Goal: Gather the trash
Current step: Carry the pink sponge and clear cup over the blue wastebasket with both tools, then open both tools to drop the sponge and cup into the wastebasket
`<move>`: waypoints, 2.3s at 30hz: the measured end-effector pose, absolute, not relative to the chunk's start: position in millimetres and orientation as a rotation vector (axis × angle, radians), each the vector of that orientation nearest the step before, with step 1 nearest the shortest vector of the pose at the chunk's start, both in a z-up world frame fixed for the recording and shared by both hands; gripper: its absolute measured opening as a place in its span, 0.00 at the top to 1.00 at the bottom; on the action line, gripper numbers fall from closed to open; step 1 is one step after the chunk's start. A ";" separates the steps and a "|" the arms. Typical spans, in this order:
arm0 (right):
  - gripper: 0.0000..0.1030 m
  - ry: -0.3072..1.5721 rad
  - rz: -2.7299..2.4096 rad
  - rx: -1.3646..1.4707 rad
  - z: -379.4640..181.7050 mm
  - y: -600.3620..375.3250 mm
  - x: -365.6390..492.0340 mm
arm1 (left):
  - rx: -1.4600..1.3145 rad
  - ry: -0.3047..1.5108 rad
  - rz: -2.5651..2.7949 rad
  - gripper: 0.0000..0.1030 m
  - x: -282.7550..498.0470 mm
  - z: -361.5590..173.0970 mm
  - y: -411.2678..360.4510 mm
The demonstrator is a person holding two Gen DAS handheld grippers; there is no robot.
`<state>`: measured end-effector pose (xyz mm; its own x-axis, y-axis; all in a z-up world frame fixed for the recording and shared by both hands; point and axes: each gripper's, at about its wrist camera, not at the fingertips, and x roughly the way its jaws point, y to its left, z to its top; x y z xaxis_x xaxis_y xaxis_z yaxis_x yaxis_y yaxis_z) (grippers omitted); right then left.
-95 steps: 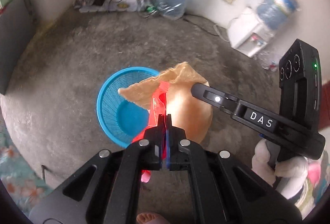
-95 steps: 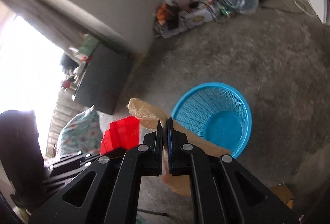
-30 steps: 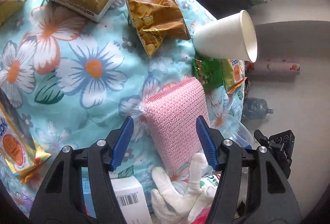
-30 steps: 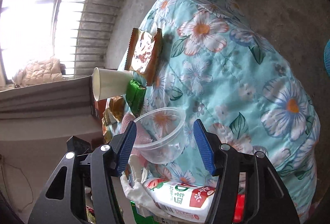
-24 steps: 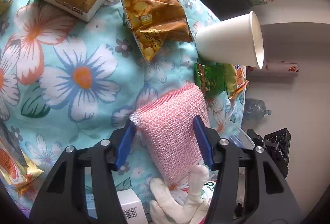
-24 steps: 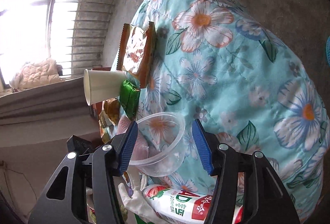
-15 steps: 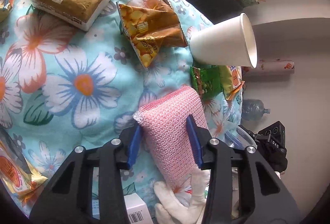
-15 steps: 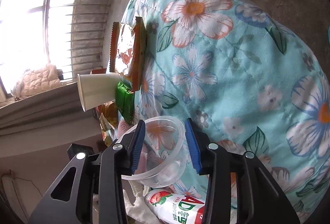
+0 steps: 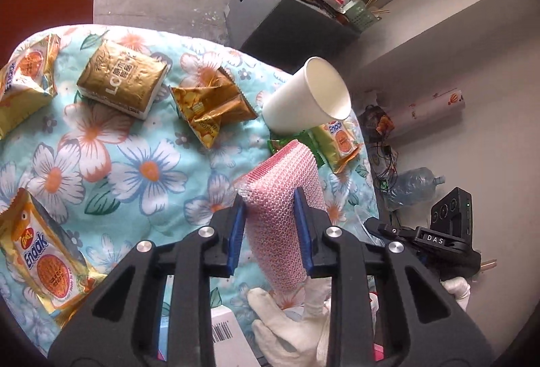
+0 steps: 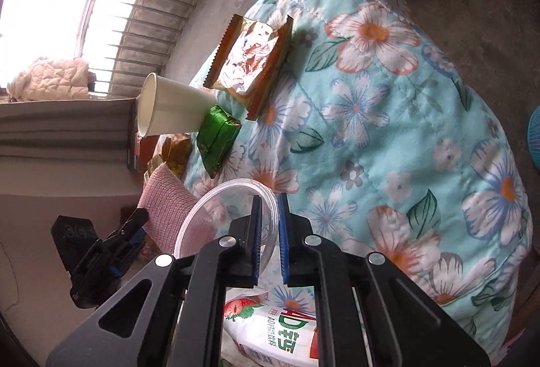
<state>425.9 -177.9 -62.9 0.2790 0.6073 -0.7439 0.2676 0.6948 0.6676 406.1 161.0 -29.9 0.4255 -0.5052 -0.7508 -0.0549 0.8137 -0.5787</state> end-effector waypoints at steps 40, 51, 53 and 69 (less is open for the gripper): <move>0.91 0.927 -0.480 1.142 -166.7 -648.4 160.5 | 0.307 1.104 -0.840 0.75 297.5 -75.8 -469.8; 0.60 0.977 -0.558 1.215 -256.6 -704.0 197.1 | 0.253 1.111 -0.764 0.54 331.2 -150.4 -539.3; 0.60 0.979 -0.549 1.206 -259.9 -700.0 195.7 | 0.227 1.127 -0.762 0.54 337.7 -147.4 -529.5; 0.60 0.856 -0.323 0.942 -110.7 -605.6 170.0 | 0.220 0.983 -0.792 0.54 294.6 -6.7 -363.0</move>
<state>170.0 -605.6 -110.7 0.6385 0.1105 -0.7616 0.5864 0.5711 0.5744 294.6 -363.0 -6.7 0.3065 -0.4987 -0.8108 0.6868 0.7056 -0.1744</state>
